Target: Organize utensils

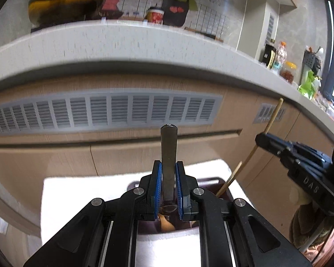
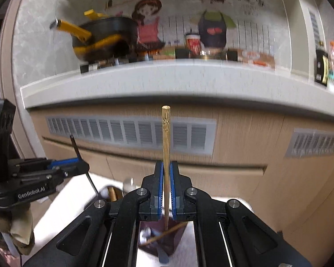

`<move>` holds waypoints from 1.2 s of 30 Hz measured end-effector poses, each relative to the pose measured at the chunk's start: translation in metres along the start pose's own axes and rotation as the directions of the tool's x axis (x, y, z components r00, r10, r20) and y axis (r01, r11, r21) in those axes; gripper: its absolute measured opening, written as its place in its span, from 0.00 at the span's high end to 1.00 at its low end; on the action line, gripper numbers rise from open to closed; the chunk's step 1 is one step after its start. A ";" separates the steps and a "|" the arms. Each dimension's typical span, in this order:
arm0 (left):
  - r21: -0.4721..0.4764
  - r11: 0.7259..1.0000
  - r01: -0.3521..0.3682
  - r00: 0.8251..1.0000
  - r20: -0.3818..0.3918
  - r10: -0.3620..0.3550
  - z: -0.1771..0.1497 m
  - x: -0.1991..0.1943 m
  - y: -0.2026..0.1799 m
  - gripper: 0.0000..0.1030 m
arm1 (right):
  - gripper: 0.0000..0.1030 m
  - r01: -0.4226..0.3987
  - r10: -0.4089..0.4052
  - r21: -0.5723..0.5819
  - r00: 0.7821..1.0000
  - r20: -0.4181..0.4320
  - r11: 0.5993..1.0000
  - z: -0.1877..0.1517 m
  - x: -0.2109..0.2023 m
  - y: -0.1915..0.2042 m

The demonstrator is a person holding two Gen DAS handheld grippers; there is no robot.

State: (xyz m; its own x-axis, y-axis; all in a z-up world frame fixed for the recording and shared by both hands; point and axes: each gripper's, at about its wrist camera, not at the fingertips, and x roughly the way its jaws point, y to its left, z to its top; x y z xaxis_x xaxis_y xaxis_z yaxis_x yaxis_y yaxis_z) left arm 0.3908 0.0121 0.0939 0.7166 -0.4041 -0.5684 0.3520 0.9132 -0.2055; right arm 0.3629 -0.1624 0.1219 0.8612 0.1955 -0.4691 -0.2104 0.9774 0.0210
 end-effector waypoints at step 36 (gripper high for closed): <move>-0.024 0.923 -0.384 0.918 0.098 0.384 -0.231 -0.134 -0.089 0.00 | 0.00 0.196 -0.191 0.060 0.979 -0.077 0.979 -0.211 -0.151 0.017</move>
State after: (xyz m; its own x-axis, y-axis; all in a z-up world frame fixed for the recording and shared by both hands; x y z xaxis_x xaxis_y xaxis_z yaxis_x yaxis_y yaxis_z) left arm 0.1245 -0.0029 0.0038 0.8519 -0.0250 -0.5231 0.0353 0.9993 0.0097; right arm 0.1315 -0.1920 0.0074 0.8474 -0.0019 -0.5309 -0.0094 0.9998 -0.0185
